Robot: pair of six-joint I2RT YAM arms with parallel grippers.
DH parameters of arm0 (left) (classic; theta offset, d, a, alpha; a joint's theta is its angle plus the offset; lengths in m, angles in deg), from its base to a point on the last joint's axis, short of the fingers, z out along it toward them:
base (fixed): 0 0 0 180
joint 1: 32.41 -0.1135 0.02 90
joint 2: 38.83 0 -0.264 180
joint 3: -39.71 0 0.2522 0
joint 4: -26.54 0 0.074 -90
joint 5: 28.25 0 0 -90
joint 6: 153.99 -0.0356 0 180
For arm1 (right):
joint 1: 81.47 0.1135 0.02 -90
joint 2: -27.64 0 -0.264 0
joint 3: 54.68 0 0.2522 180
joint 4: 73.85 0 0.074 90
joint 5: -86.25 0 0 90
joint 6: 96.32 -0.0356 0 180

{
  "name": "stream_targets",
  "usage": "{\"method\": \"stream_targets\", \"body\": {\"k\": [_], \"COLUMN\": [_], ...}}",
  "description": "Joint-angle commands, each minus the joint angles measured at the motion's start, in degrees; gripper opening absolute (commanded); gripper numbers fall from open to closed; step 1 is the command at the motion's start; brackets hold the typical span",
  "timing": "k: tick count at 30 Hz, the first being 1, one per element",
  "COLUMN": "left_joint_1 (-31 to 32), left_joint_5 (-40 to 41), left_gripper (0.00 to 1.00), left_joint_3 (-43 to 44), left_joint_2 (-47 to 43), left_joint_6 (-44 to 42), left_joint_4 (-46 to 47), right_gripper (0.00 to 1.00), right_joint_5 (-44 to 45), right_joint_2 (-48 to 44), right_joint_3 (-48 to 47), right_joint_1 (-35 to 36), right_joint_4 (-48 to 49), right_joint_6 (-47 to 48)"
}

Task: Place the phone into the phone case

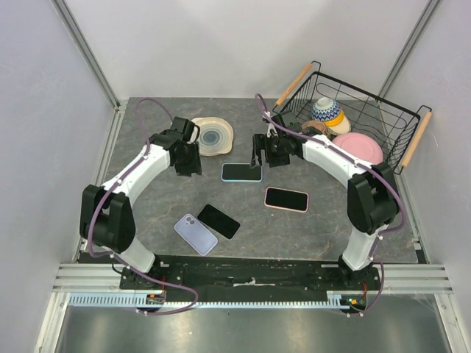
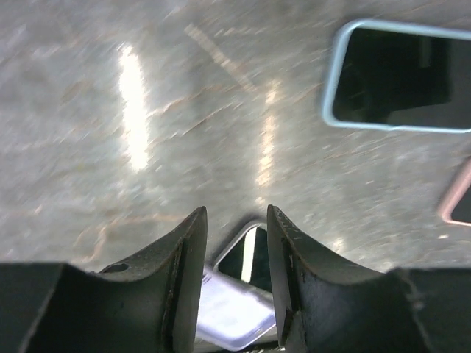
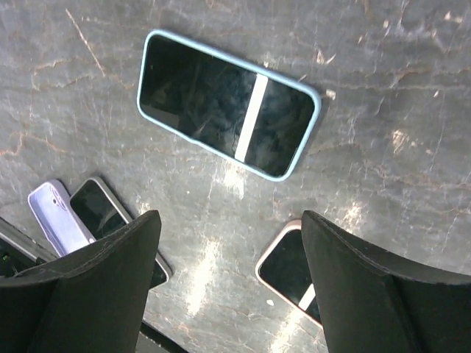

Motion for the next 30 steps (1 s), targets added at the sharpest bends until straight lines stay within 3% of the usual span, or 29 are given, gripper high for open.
{"method": "stream_targets", "body": {"k": [1,12,23,30], "left_joint_1": [0.0,1.6,4.1,4.0], "left_joint_5": [11.1,7.6,6.2,10.9], "left_gripper": [0.45,0.52,0.52,0.51], "left_joint_3": [-1.9,-11.1,-13.8,-12.2], "left_joint_2": [-3.0,-9.3,-1.4,6.3], "left_joint_6": [-1.3,2.3,1.0,-0.1], "left_joint_4": [-15.3,-22.9,-17.5,-15.1], "right_gripper": [0.85,0.87,0.88,0.88], "right_joint_5": [-0.2,-2.7,-2.7,-2.4], "right_joint_2": [-5.9,-12.1,-12.5,-12.1], "right_joint_3": [6.2,17.6,18.6,18.8], "right_joint_1": [0.8,1.3,1.5,1.4], "right_joint_4": [1.1,3.7,4.2,4.2], "right_joint_6": [0.5,0.6,0.0,-0.2]}}
